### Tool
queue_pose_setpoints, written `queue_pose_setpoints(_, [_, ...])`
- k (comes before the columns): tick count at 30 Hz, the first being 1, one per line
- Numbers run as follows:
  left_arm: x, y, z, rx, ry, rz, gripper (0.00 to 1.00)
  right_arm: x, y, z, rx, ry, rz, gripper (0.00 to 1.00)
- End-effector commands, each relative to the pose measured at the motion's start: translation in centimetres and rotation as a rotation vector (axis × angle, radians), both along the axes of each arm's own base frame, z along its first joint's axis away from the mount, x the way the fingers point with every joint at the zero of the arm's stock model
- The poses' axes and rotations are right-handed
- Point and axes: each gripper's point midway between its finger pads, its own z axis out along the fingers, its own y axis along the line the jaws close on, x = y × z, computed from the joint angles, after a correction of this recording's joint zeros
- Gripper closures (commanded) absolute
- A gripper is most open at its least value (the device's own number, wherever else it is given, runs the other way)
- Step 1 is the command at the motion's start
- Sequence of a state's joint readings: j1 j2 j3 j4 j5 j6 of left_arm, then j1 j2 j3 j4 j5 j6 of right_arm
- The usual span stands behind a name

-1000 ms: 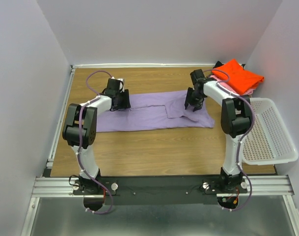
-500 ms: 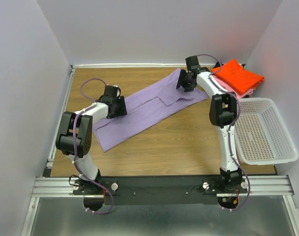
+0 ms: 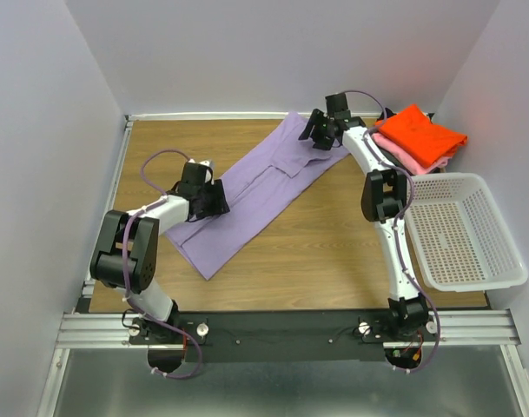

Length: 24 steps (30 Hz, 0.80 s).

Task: Fold and stack the t-shirts
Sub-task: Fold the tshirt

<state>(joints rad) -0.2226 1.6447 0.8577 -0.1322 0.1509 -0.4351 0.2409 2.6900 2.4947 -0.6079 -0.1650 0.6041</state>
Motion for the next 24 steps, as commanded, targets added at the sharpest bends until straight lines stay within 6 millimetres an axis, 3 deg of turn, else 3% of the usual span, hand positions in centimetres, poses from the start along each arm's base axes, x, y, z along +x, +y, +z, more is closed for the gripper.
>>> queue_pose_setpoints(1, [-9.3,-1.8,-4.8,-0.053,0.344,-0.077,0.37,-1.4,0.5,-6.4,0.032,0.127,-0.021,0.29])
queue_pose_setpoints(9, [-12.6,-5.5,-4.4,-0.15,0.401,-0.199,0.37,-0.5,1.3,-6.6,0.077,0.099,-0.017,0.24])
queue_pose_setpoints(16, [-15.1,-9.1,-3.6,-0.218,0.449,-0.342,0.37,0.1,1.3,-5.1,0.067,0.051,0.001,0.2])
queue_pose_setpoints(19, [-13.8,-9.1,-2.6,-0.17,0.395,-0.331,0.37,0.1,1.2,-3.4,0.05,0.017,0.026,0.18])
queue_pose_setpoints(24, [-8.0,-8.7,1.3,-0.038,0.229,-0.305,0.34,-0.2,0.9,1.9,0.024,-0.067,0.07,0.16])
